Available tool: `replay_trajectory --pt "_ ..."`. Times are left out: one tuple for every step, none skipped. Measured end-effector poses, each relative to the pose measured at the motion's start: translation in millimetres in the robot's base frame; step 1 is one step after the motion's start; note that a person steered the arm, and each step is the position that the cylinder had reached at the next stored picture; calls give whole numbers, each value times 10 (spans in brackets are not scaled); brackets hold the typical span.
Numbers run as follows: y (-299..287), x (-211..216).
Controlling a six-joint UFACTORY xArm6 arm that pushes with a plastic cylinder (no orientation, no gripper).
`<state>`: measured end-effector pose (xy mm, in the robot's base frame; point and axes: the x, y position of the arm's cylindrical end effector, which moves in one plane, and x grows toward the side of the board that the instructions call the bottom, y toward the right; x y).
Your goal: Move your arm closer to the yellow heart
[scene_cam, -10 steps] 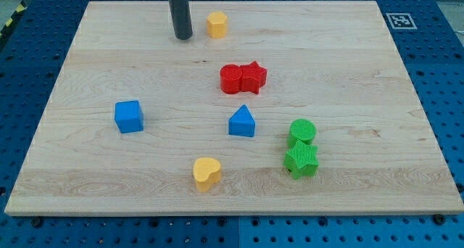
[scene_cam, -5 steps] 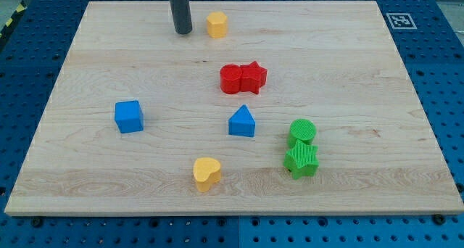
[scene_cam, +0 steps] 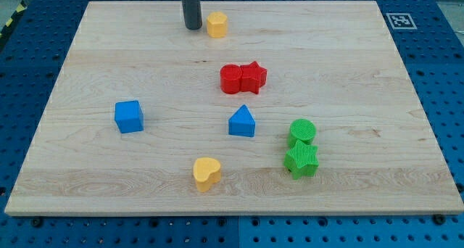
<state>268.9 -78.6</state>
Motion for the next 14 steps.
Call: replay_trajectory --pt "0 223" --pt "0 260" --pt "1 273" --pt "124 357" --pt "149 357" --pt "276 349" --pt "414 414" --pt "513 476" --pt "521 476" --pt "521 485" --pt "464 555" --pt "450 555" --pt "450 558" --pt "426 716"
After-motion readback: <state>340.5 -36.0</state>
